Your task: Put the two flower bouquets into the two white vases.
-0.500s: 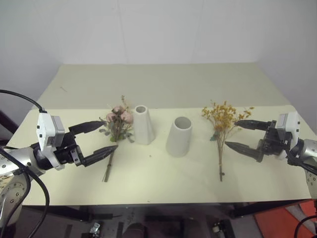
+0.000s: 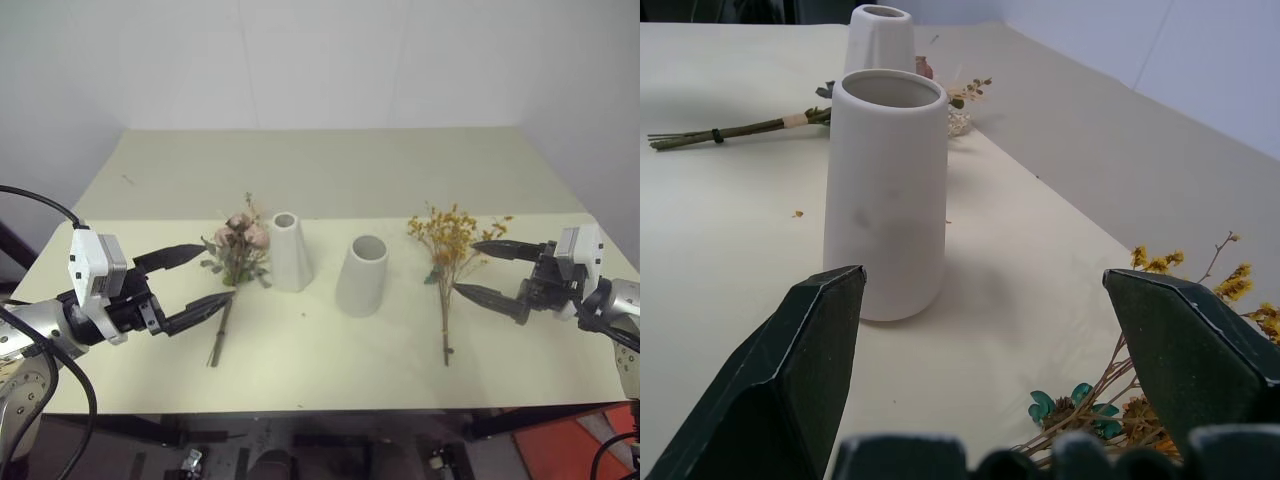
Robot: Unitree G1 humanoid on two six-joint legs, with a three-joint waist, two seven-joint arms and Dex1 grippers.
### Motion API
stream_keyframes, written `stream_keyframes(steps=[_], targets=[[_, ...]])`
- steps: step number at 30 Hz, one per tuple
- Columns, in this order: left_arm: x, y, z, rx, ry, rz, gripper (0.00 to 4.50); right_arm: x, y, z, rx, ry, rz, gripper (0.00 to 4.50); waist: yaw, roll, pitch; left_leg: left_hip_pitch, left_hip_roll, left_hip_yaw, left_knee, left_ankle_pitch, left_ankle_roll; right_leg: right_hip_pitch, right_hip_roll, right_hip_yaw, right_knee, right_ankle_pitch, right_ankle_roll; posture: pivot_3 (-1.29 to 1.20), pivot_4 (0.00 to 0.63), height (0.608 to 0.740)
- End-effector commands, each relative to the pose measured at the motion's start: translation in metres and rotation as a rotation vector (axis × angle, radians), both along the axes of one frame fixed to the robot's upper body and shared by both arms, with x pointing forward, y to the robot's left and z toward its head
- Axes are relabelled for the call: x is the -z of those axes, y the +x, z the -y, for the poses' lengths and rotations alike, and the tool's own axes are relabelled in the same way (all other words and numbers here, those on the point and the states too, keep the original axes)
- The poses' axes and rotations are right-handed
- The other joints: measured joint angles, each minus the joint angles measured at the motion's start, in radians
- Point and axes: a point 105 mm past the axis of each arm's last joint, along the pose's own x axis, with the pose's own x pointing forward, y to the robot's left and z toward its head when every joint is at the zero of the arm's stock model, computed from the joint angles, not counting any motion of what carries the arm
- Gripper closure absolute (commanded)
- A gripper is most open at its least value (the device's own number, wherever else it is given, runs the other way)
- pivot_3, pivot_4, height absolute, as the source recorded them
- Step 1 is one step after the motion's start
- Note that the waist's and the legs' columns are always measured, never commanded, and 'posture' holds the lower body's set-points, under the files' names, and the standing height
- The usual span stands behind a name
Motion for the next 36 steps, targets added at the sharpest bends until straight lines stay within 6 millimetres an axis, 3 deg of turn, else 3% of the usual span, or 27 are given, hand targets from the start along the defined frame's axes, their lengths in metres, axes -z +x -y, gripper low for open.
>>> stream_keyframes(steps=[1,15,28,31,36], targets=[[0.005,0.013,-0.005,-0.133,0.075,-0.034,0.0,-0.009,0.001,-0.004,-0.005,-0.009,0.052,0.03,0.0,0.0,0.0,0.0,0.0,0.0,0.0,0.0,0.0,0.0,0.0,0.0,0.0,0.0,0.0,0.0,0.15,0.74],[0.062,0.043,0.0,-0.512,0.152,-0.533,0.0,-0.022,0.012,-0.013,-0.065,-0.023,0.098,0.03,0.0,0.0,0.0,0.0,-0.001,-0.001,0.0,0.0,0.0,0.0,0.0,0.0,0.001,0.0,0.0,0.0,0.15,0.74],[0.089,0.064,0.009,-0.641,0.165,-0.728,0.0,-0.062,0.019,-0.04,-0.24,0.007,0.199,0.03,-0.002,0.0,0.0,-0.001,-0.001,-0.002,0.0,0.001,-0.002,-0.001,0.0,0.0,0.001,0.0,0.0,0.0,0.15,0.74],[0.095,0.066,0.011,-0.647,0.176,-0.751,0.6,-0.063,0.02,-0.046,-0.276,-0.006,0.2,0.0,-0.001,0.0,0.0,-0.001,-0.002,-0.002,0.0,0.001,-0.002,-0.001,0.0,0.0,0.001,0.0,0.0,0.0,0.15,0.74],[0.101,0.069,0.012,-0.659,0.176,-0.777,2.16,-0.065,0.021,-0.05,-0.309,-0.015,0.204,0.0,0.001,0.0,0.0,-0.001,-0.002,-0.002,0.0,0.001,-0.002,-0.002,-0.001,0.0,0.001,0.0,0.0,0.0,0.15,0.74]])
